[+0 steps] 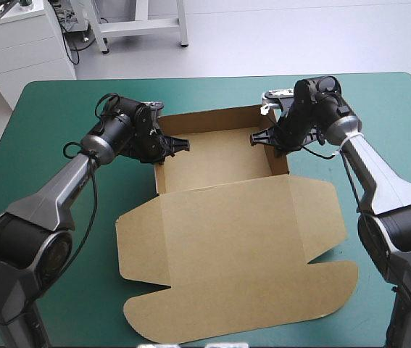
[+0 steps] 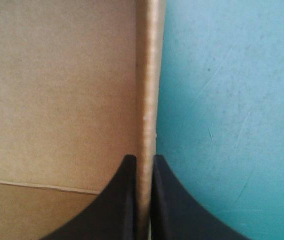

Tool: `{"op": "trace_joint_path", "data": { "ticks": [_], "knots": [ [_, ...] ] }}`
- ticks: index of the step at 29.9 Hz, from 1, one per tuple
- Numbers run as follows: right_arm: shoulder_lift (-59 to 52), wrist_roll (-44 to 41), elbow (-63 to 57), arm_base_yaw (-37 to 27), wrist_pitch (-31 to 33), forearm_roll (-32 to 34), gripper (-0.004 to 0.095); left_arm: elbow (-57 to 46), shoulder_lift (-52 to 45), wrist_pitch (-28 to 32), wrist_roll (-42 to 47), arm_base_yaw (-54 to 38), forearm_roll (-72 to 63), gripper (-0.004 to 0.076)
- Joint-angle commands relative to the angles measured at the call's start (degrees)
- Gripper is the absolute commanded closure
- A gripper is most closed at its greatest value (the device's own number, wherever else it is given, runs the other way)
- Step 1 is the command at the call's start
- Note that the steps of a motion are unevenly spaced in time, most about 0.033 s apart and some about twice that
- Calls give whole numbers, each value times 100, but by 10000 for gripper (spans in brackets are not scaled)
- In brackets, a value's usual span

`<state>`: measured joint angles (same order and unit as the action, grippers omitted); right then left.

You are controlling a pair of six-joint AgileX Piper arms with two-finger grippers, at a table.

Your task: Fold the box

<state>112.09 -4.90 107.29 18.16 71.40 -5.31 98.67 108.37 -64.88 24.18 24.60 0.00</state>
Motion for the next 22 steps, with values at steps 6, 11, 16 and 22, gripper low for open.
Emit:
{"op": "trace_joint_path", "data": {
  "ticks": [6, 11, 16, 22],
  "knots": [
    [-304, 42, -243, -141, 6, -72, 926, 1188, 439, -923, -310, 66, -194, 756],
    [-304, 135, -243, -141, 6, -72, 926, 1214, 552, -946, -318, 66, -348, 756],
    [-304, 138, -243, -141, 6, -43, 925, 1214, 567, -935, -318, 66, -398, 756],
    [-304, 230, -243, -141, 6, -34, 858, 1214, 567, -925, -318, 66, -404, 756]
  ]
}}
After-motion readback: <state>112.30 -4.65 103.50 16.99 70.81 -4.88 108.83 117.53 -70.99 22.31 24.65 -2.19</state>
